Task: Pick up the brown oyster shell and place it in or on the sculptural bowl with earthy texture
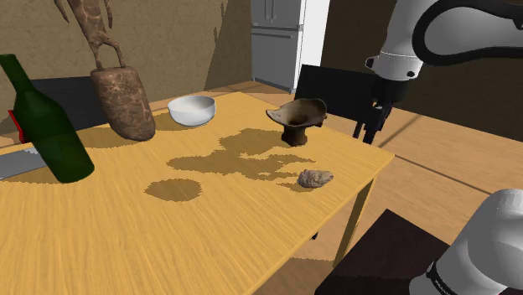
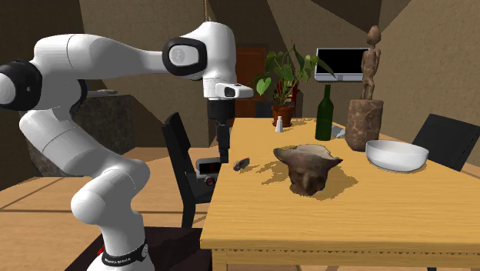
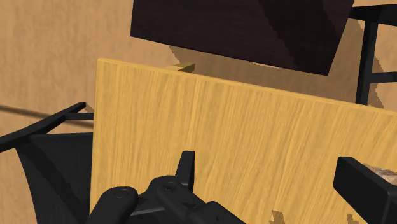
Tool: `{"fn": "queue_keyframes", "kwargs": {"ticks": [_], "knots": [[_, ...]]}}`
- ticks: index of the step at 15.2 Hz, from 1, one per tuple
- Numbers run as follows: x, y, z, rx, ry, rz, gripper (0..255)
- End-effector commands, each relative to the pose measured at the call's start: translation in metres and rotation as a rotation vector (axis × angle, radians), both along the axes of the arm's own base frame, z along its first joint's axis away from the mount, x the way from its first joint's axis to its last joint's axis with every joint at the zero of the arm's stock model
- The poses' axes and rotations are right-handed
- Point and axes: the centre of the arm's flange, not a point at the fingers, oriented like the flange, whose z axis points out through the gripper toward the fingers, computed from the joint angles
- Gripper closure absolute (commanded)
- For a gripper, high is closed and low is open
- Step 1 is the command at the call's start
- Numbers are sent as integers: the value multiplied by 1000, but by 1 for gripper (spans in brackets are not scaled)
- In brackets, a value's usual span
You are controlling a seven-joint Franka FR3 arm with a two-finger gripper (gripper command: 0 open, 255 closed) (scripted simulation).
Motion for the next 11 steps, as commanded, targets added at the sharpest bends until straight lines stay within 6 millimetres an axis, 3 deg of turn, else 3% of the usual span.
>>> {"fn": "queue_keyframes", "kwargs": {"ticks": [1,6,11], "knots": [[0,0,0,0,0,0,0],[22,61,-19,-33,-15,245,0],[29,126,-41,-66,-30,490,0]]}}
